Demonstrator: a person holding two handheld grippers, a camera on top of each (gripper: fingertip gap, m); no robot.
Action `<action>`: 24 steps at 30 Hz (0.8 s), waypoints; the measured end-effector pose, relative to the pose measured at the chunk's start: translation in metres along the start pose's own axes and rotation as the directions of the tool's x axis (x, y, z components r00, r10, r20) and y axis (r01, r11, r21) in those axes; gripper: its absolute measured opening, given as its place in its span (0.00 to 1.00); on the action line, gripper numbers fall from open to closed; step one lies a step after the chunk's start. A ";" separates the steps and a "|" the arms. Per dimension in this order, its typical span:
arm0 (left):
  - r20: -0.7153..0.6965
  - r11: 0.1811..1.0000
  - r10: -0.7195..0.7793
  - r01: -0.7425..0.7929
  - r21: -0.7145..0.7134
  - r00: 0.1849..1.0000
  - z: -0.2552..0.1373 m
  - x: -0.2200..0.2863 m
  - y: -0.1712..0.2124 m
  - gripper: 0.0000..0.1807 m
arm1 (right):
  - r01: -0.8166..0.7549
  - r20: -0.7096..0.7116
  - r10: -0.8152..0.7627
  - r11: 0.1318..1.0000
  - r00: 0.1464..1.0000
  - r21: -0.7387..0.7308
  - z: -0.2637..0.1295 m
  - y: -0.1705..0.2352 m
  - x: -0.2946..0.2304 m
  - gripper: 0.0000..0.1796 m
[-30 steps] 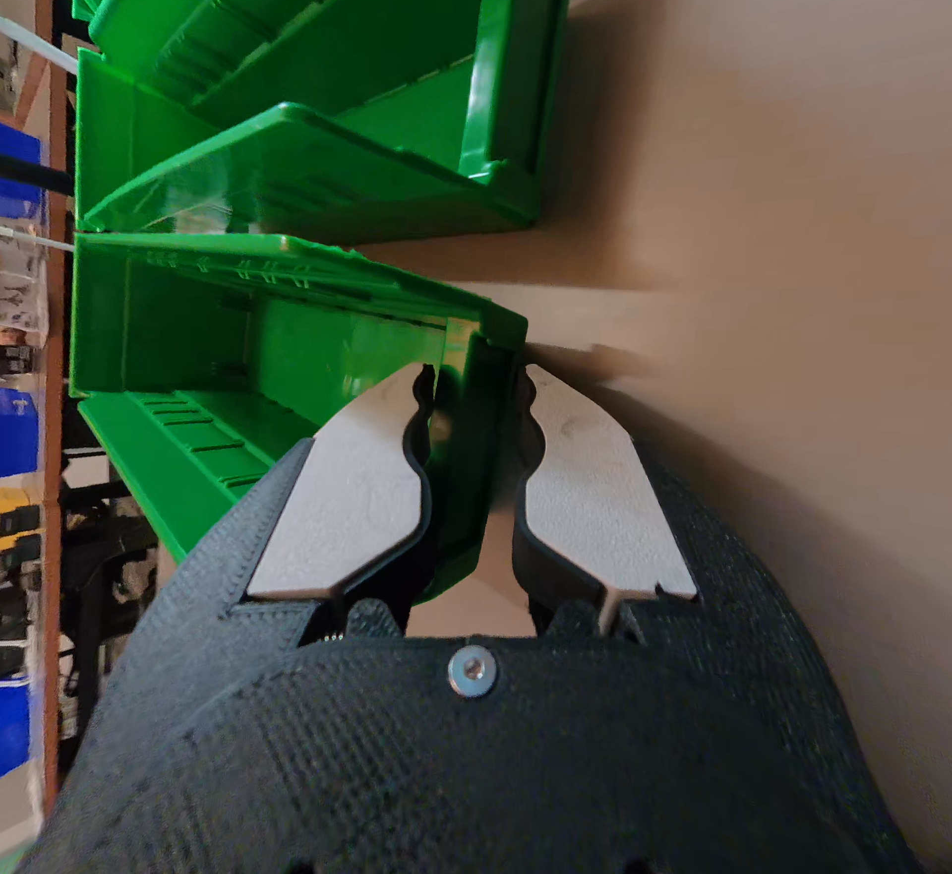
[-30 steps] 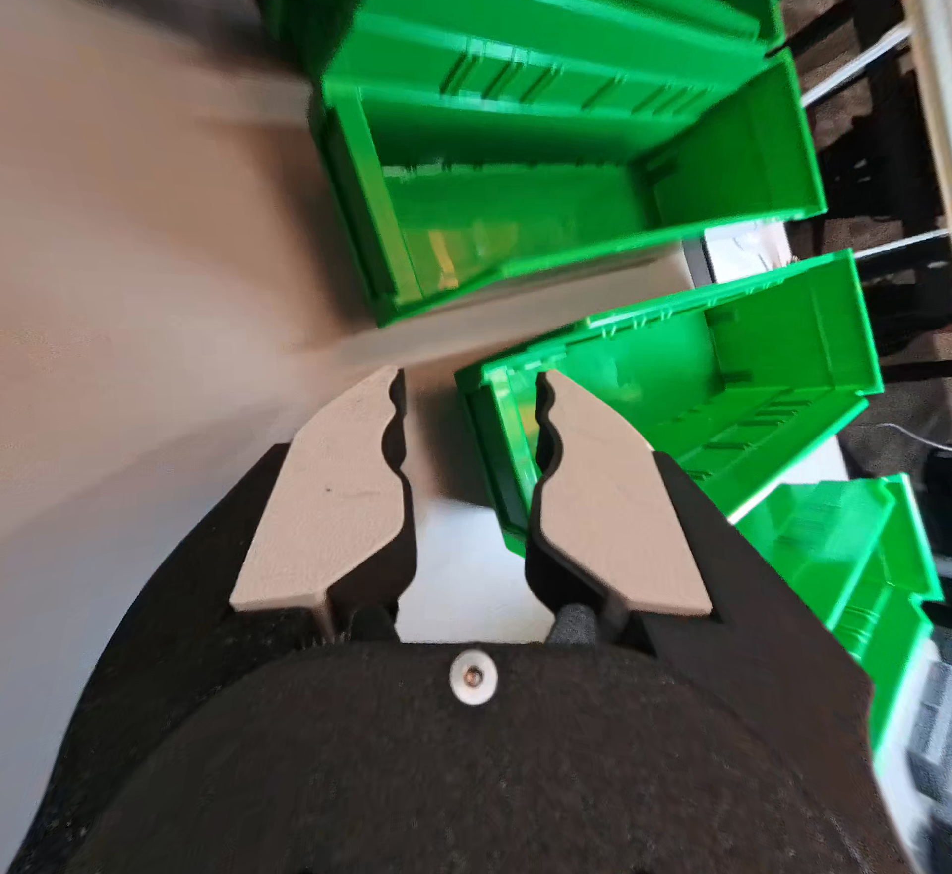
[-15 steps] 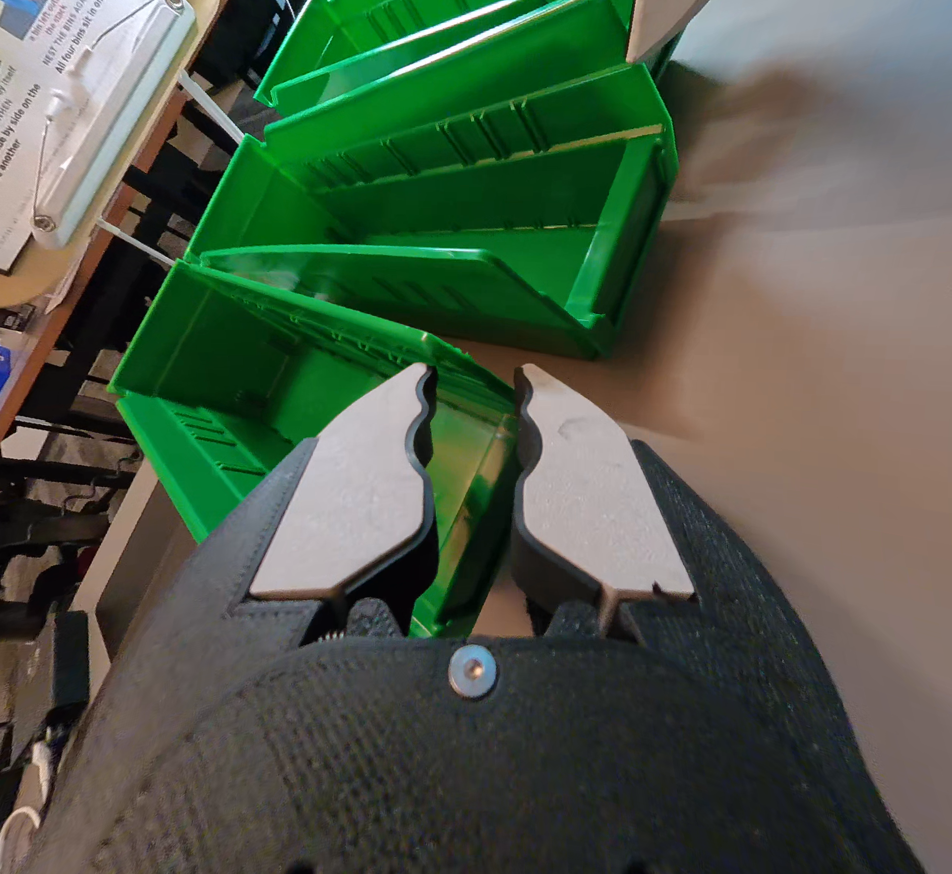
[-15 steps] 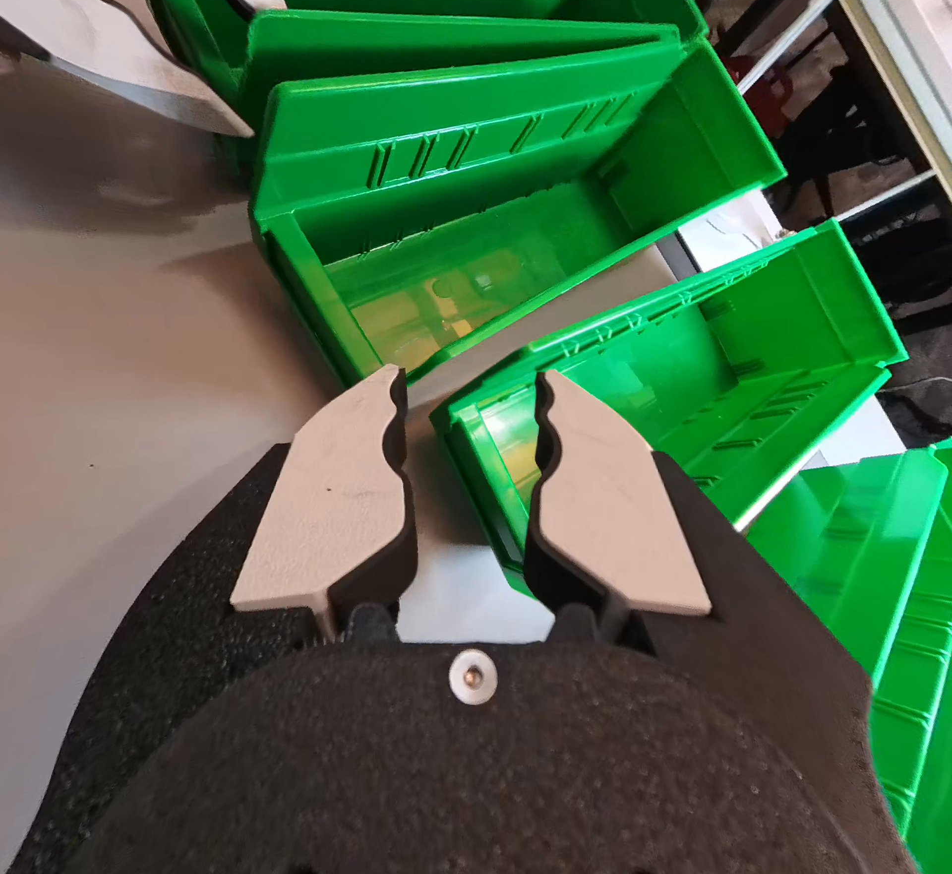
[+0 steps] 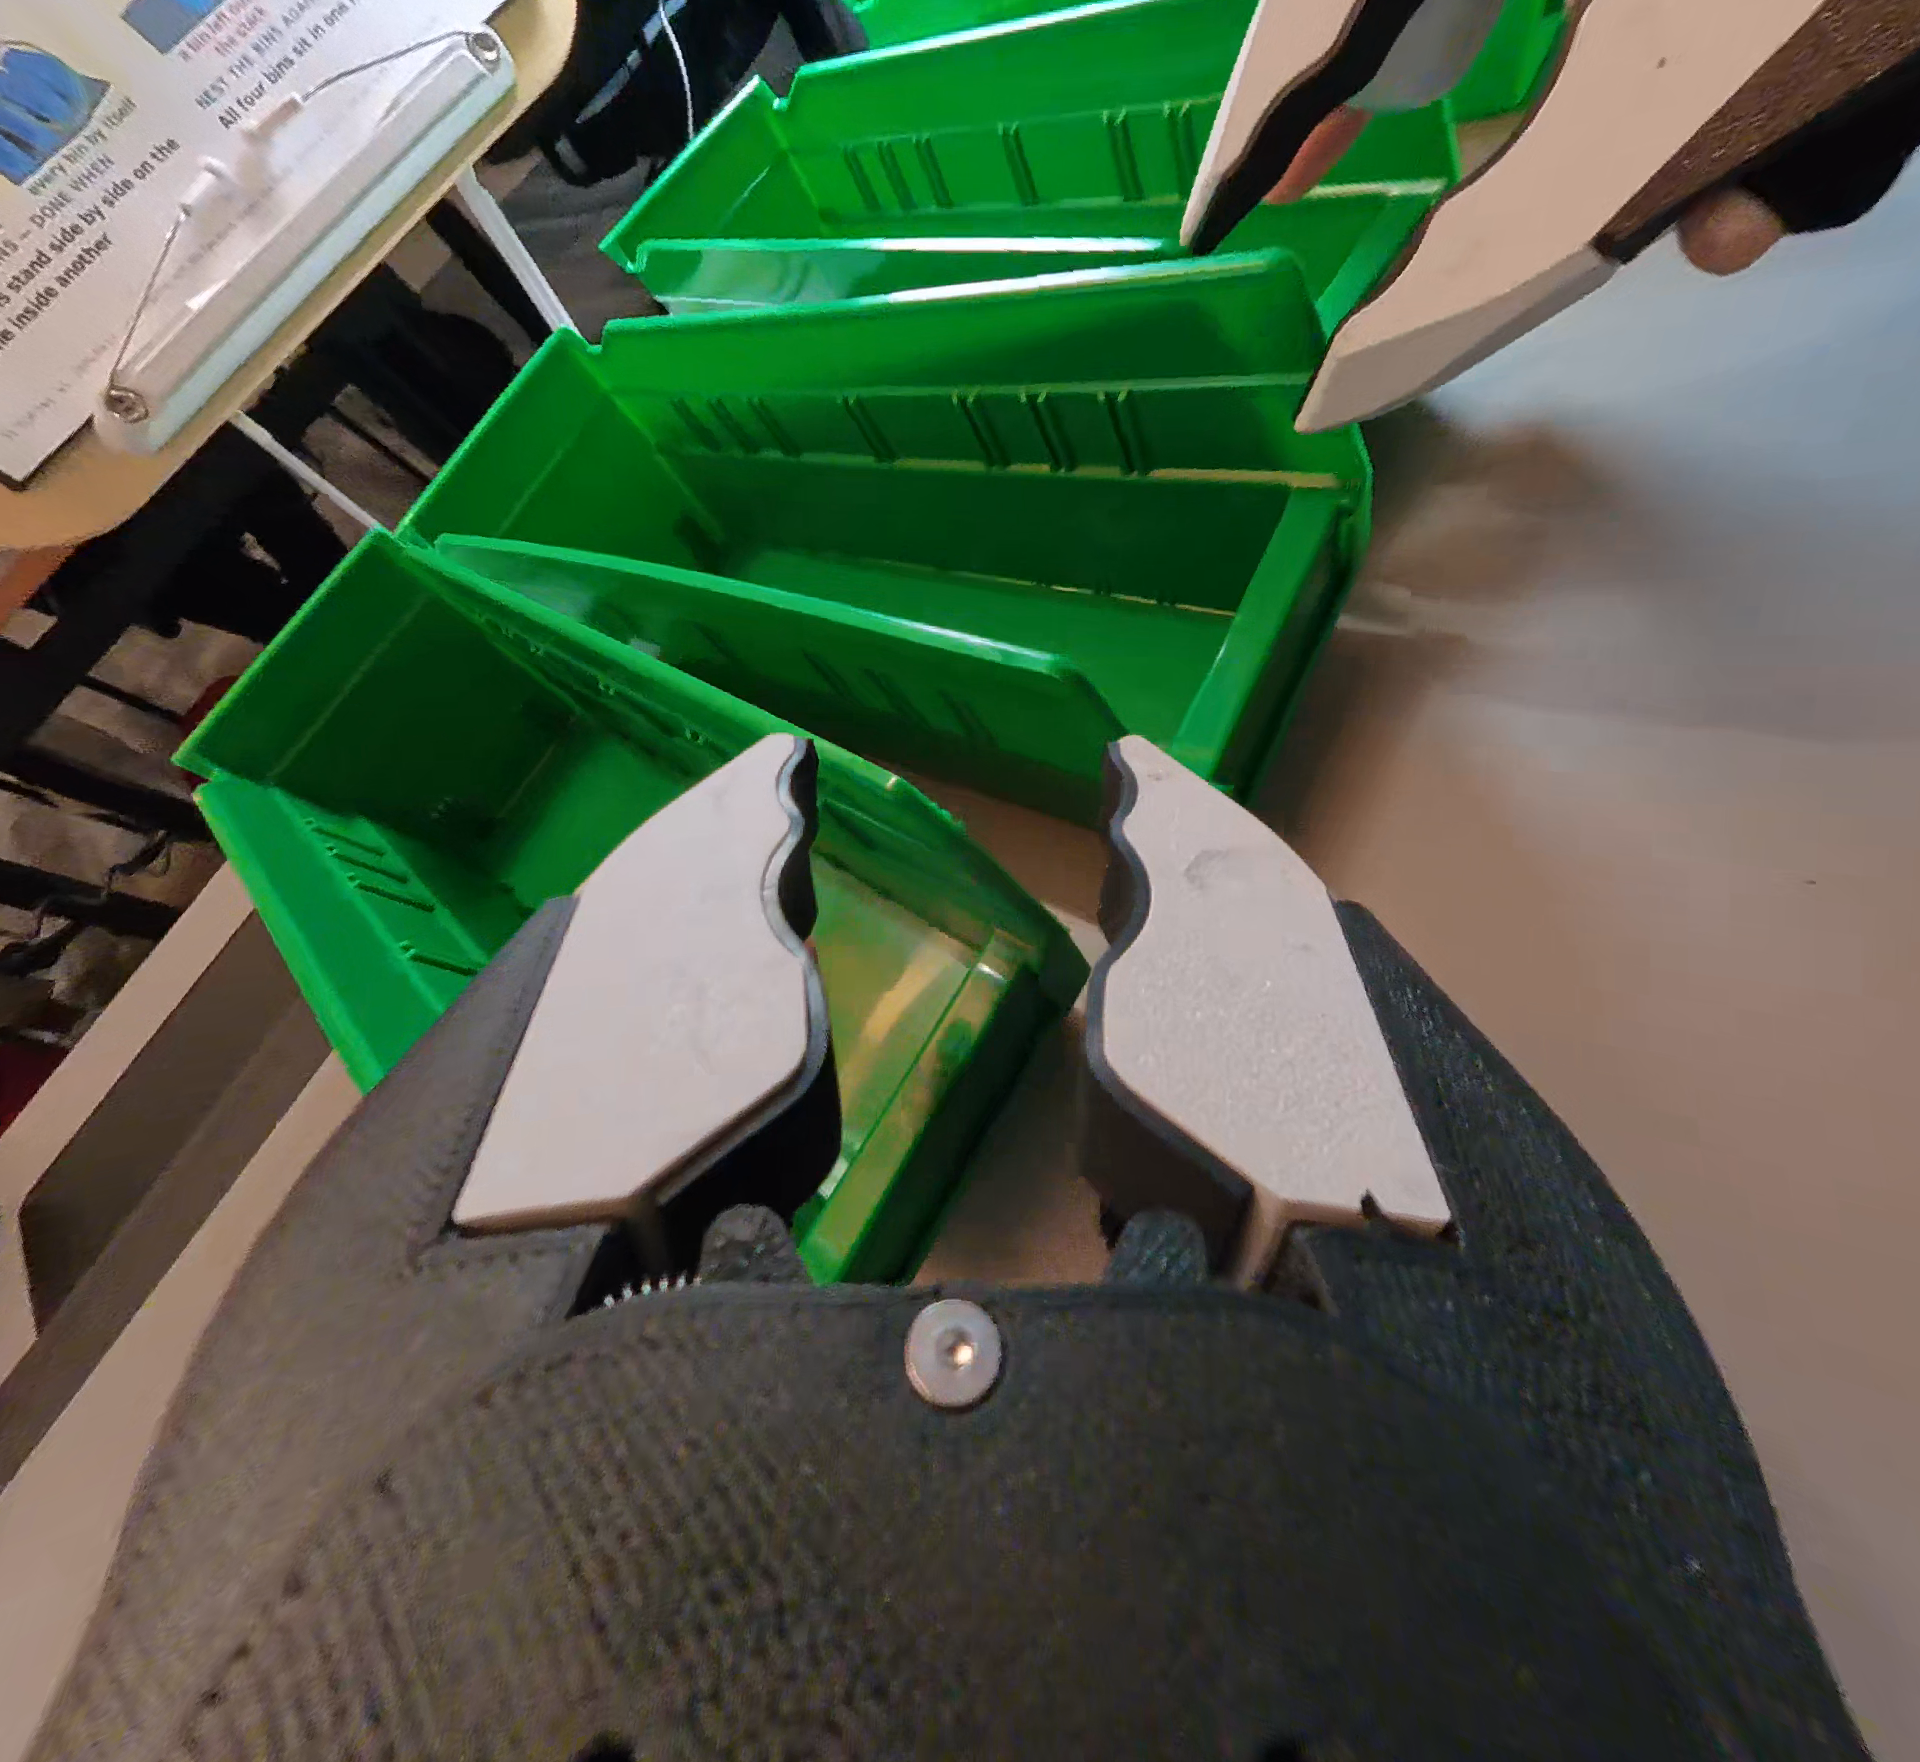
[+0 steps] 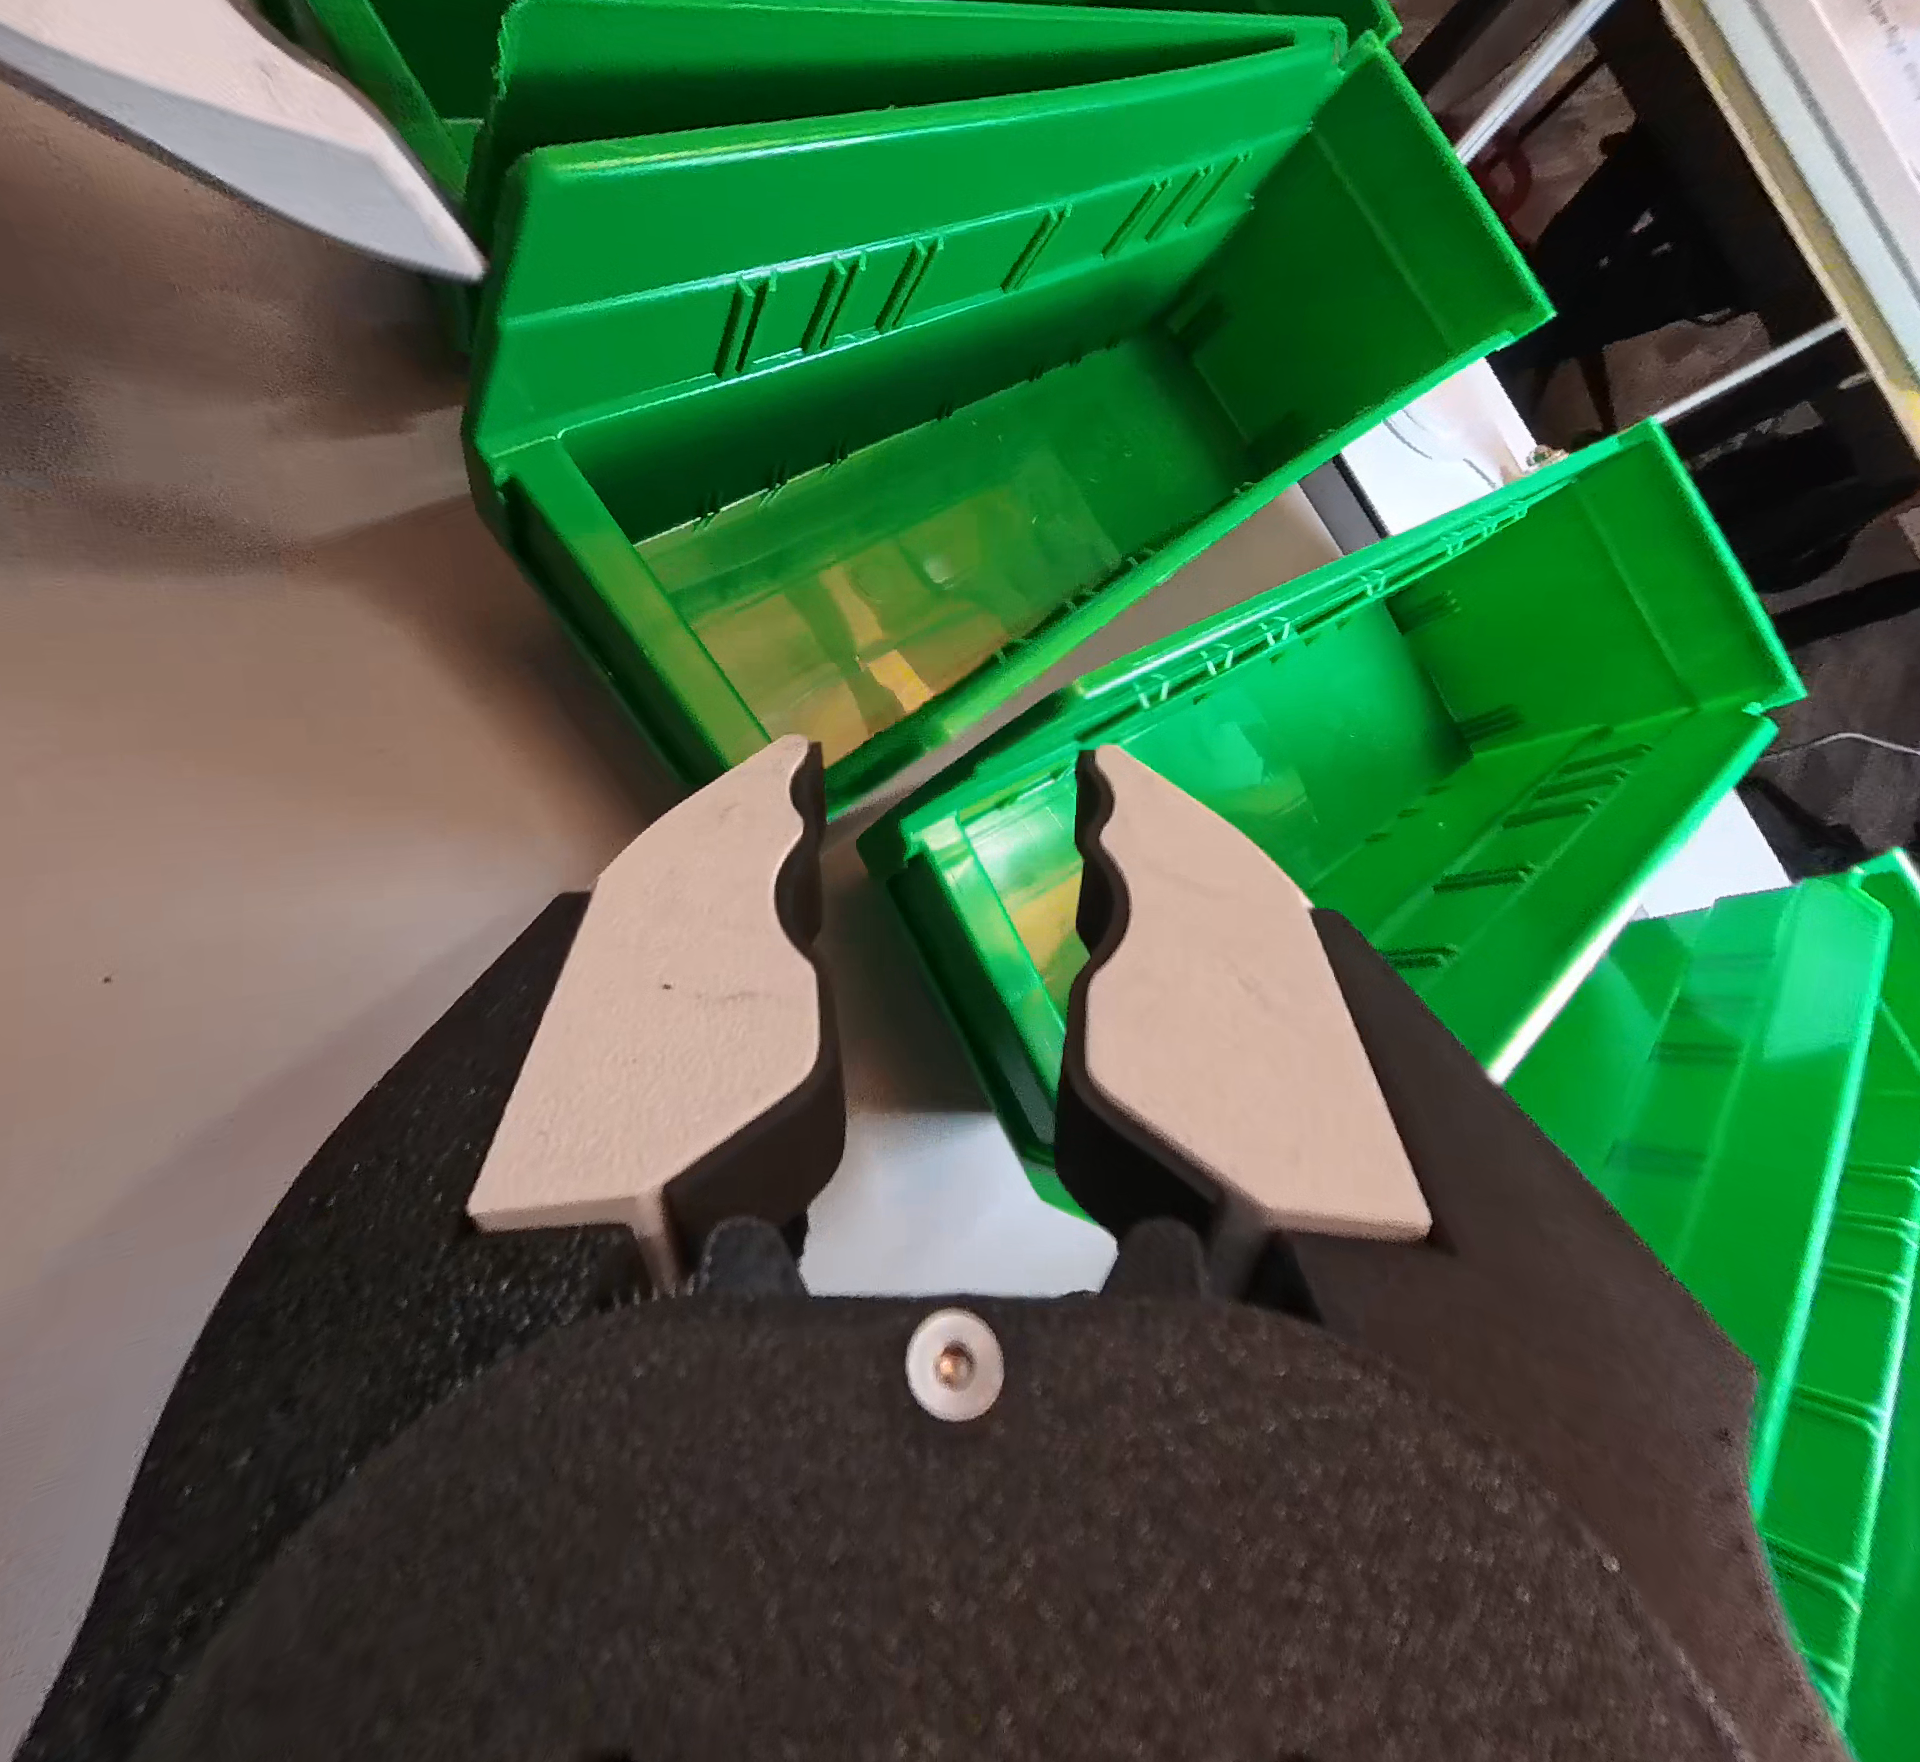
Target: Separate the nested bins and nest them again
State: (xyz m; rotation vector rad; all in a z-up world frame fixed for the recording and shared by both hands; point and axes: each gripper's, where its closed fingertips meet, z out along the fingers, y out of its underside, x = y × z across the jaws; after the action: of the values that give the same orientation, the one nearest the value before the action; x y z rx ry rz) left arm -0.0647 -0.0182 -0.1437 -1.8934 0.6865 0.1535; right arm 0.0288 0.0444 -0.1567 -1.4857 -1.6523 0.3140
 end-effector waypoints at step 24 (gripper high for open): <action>0.007 0.997 0.008 -0.007 -0.080 1.000 0.015 0.016 0.020 0.32 | 0.381 0.066 -0.376 0.898 0.924 -0.220 0.001 0.059 -0.001 0.12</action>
State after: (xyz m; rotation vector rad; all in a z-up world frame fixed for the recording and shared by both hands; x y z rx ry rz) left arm -0.0587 -0.0169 -0.1726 -1.9663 0.6917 0.1950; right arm 0.0685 0.0588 -0.1986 -1.2832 -2.0034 -0.0804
